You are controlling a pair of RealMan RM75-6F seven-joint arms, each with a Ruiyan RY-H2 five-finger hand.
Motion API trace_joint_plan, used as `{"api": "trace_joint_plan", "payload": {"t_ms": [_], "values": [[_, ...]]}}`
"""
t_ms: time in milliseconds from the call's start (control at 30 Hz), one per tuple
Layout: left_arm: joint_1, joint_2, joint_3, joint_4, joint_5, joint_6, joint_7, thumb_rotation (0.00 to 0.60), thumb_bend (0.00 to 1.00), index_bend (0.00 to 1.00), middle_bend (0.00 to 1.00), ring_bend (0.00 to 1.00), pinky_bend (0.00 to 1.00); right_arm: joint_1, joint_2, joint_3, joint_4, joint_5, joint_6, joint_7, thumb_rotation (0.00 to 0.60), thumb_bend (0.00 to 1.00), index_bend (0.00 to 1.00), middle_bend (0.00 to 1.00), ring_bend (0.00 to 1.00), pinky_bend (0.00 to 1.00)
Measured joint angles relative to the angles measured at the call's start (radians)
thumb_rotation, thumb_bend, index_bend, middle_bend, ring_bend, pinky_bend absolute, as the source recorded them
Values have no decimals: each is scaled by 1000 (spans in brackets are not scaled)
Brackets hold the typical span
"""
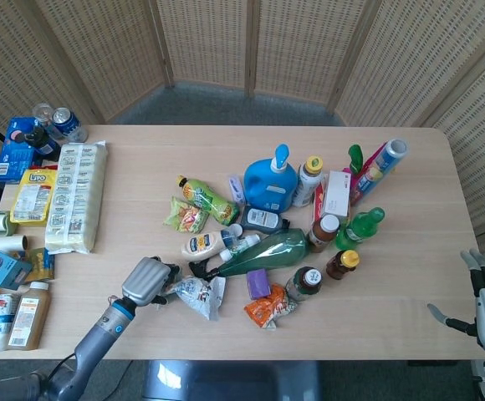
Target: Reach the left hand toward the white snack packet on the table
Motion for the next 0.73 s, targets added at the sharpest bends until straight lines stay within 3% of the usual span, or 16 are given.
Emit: {"api": "trace_joint_plan", "payload": {"t_ms": [300,533,733], "values": [[37,202,-60,-256,63,206,-101,600,284,641,813,924,500,2,-28,-5,35,-24,-3,46,490,38,0,0,0,0],[76,380,-169,-451,119,410,-116,600,271,634,799,908,484,13,-62,-9,66,-41,-16,67,494,36,0,0,0,0],[109,452,-251,-524,127,519,-100,600,266,626,793,899,476,15,-66,-8,64,-38,-19,59,492,36,0,0,0,0]]}}
